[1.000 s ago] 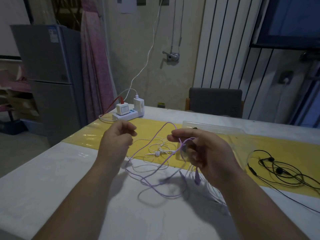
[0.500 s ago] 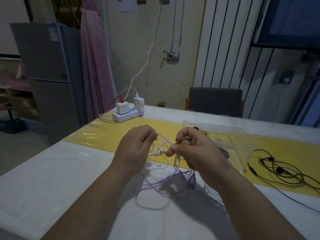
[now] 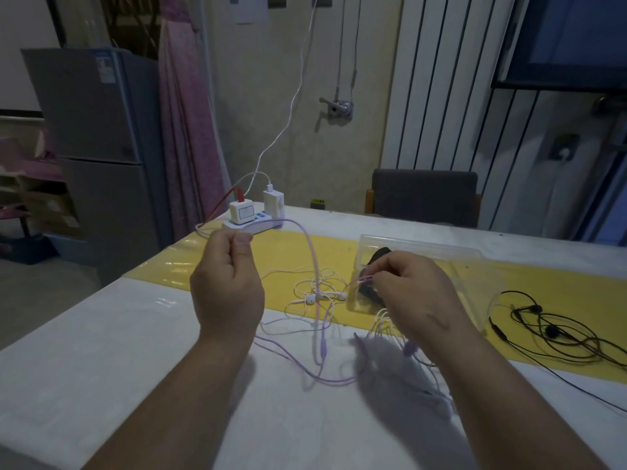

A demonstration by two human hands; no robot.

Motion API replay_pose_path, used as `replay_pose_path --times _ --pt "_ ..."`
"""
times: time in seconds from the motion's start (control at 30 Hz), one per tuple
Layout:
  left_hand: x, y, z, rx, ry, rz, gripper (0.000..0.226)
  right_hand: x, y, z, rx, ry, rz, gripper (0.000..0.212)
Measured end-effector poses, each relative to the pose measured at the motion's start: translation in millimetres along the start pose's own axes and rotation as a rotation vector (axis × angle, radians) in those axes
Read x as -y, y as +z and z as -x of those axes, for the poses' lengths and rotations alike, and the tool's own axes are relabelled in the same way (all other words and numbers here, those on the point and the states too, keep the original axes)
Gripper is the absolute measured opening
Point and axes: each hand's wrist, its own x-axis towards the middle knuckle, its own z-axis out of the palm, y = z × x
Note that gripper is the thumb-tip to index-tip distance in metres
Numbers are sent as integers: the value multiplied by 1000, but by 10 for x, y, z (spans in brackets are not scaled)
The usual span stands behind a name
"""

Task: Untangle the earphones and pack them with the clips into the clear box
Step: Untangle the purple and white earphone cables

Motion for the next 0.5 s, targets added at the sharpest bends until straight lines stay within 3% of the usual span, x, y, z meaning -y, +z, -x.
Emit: replay_pose_path --times 0.07,0.13,0.23,0.33,0.5 --pt "-2 -6 -20 -41 -49 -7 19 -49 -15 -41 -18 27 54 19" --pt "-3 -12 -31 -54 -77 -31 20 -82 -45 -48 78 20 87 23" --pt "-13 -14 -32 -53 -92 -48 20 11 -131 32 392 -50 126 17" --pt "-26 -11 -31 -46 -85 -55 21 74 -141 113 666 -62 -6 17" --pt "-9 -4 -31 -19 -83 -56 21 -6 -36 59 575 -76 -7 21"
